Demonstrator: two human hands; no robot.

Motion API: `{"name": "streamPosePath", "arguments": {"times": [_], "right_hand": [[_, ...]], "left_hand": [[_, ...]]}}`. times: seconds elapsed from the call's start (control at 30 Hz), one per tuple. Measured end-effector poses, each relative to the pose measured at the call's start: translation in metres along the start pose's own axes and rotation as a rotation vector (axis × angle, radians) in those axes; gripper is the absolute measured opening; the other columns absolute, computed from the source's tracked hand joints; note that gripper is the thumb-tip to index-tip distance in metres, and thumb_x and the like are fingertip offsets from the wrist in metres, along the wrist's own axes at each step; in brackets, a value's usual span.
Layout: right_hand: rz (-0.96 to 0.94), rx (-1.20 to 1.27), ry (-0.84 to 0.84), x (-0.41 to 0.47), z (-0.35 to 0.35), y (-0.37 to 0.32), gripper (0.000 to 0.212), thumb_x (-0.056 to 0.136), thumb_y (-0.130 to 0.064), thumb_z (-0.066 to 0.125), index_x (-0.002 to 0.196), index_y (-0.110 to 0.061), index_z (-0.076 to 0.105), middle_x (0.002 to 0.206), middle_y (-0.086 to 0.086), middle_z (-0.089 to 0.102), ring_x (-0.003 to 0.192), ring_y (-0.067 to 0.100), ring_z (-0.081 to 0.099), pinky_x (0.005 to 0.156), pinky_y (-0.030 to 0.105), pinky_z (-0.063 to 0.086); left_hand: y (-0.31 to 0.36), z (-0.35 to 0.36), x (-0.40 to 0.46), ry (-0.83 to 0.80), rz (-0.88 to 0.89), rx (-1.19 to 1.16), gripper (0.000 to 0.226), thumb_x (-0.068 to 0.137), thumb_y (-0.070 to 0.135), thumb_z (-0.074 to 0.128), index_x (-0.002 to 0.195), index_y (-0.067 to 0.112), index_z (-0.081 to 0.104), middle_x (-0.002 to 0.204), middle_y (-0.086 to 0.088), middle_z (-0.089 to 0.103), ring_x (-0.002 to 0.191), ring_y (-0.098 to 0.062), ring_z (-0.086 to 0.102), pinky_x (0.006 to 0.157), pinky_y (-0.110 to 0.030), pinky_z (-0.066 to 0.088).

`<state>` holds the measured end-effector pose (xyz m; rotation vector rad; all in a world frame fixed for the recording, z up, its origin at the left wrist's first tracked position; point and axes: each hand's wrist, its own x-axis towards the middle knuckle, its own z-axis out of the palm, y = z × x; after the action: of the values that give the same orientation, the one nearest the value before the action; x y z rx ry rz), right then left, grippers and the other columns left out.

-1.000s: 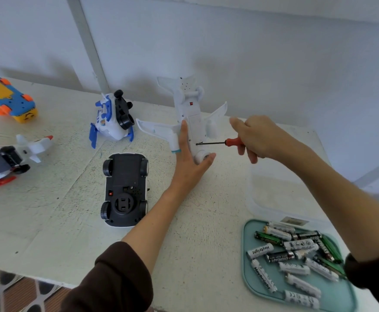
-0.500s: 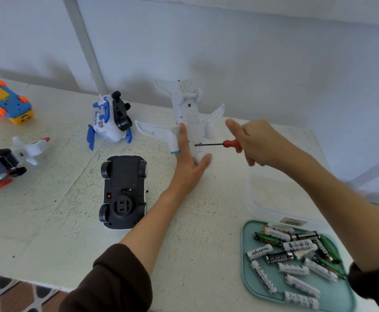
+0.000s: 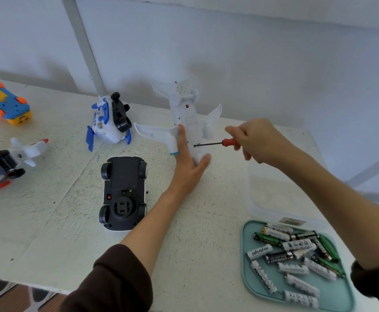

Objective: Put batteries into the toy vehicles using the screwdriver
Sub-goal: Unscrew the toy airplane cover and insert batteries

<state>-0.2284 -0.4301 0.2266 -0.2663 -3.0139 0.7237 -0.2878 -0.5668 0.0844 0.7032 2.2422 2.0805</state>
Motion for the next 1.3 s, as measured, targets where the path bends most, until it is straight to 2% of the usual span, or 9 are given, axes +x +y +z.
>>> {"name": "streamPosePath", "arguments": {"times": [0.13,0.23,0.37,0.6,0.7,0.83,0.97,1.17,1.3], "right_hand": [[-0.255,0.249,0.067,-0.001,-0.005,0.002,0.008,0.079,-0.009,0.07,0.08,-0.003,0.065,0.075,-0.007,0.057,0.058,0.005,0.057,0.055,0.011,0.046],[-0.238,0.26,-0.003,0.002,-0.005,0.003,0.015,0.084,-0.021,0.066,0.094,-0.01,0.061,0.084,-0.005,0.058,0.057,0.005,0.059,0.055,0.015,0.047],[0.01,0.056,-0.093,0.006,-0.002,0.006,0.054,0.097,-0.042,0.033,0.081,0.001,0.062,0.056,0.007,0.061,0.03,0.009,0.046,0.043,0.019,0.044],[-0.278,0.232,0.109,-0.005,0.004,0.017,0.013,0.079,-0.016,0.07,0.088,-0.007,0.069,0.076,-0.001,0.06,0.056,0.005,0.055,0.055,0.016,0.047],[-0.234,0.263,0.132,-0.005,0.005,0.015,0.013,0.083,-0.022,0.066,0.091,-0.012,0.063,0.081,0.006,0.062,0.054,0.013,0.059,0.05,0.02,0.049],[-0.091,0.088,0.035,-0.004,0.006,0.008,0.045,0.094,-0.043,0.042,0.075,-0.007,0.061,0.055,0.007,0.061,0.028,0.006,0.046,0.042,0.016,0.045],[-0.259,0.224,0.152,-0.007,0.007,0.009,0.009,0.084,-0.015,0.066,0.083,-0.006,0.064,0.073,0.002,0.061,0.053,0.008,0.057,0.049,0.013,0.045],[-0.004,0.256,0.02,-0.004,0.008,0.008,0.042,0.096,-0.037,0.041,0.083,-0.003,0.062,0.06,0.009,0.065,0.037,0.016,0.056,0.039,0.017,0.044],[-0.14,0.29,0.087,-0.008,0.009,0.011,0.012,0.086,-0.016,0.061,0.081,-0.008,0.068,0.067,0.0,0.065,0.047,0.004,0.057,0.048,0.012,0.046]], "left_hand": [[-0.004,0.0,0.001,-0.003,0.011,-0.03,0.094,0.087,0.028,0.061,0.137,0.067,-0.008,0.16,0.011,-0.008,0.147,-0.023,0.015,0.111,-0.059,0.031],[-0.005,0.0,0.001,0.021,0.004,-0.051,0.093,0.085,0.029,0.061,0.138,0.065,-0.006,0.16,0.013,-0.008,0.147,-0.023,0.015,0.111,-0.06,0.031],[-0.004,0.0,0.001,0.022,0.014,-0.01,0.094,0.088,0.025,0.06,0.137,0.065,-0.009,0.159,0.011,-0.01,0.149,-0.016,0.006,0.117,-0.055,0.022],[-0.002,0.001,0.0,0.035,-0.004,-0.013,0.094,0.087,0.023,0.06,0.139,0.061,-0.009,0.156,0.017,-0.009,0.148,-0.014,0.007,0.117,-0.053,0.023],[0.0,0.001,0.0,0.007,0.014,-0.006,0.093,0.087,0.023,0.061,0.14,0.063,-0.006,0.159,0.014,-0.006,0.148,-0.015,0.011,0.115,-0.054,0.028],[0.002,0.0,0.0,0.02,0.014,-0.021,0.093,0.088,0.019,0.06,0.139,0.062,-0.005,0.154,0.021,-0.007,0.148,-0.015,0.012,0.115,-0.054,0.029],[0.003,0.0,0.0,0.027,0.027,-0.013,0.091,0.084,0.029,0.062,0.137,0.068,-0.001,0.161,0.01,-0.004,0.146,-0.022,0.019,0.11,-0.057,0.034],[0.006,-0.001,-0.001,0.025,0.035,-0.019,0.09,0.083,0.031,0.062,0.137,0.067,0.0,0.16,0.01,-0.003,0.144,-0.026,0.023,0.109,-0.053,0.038],[0.007,-0.001,0.0,0.024,0.058,-0.088,0.089,0.089,0.014,0.06,0.138,0.061,0.002,0.16,0.006,-0.002,0.133,-0.028,0.039,0.091,-0.033,0.054]]}}
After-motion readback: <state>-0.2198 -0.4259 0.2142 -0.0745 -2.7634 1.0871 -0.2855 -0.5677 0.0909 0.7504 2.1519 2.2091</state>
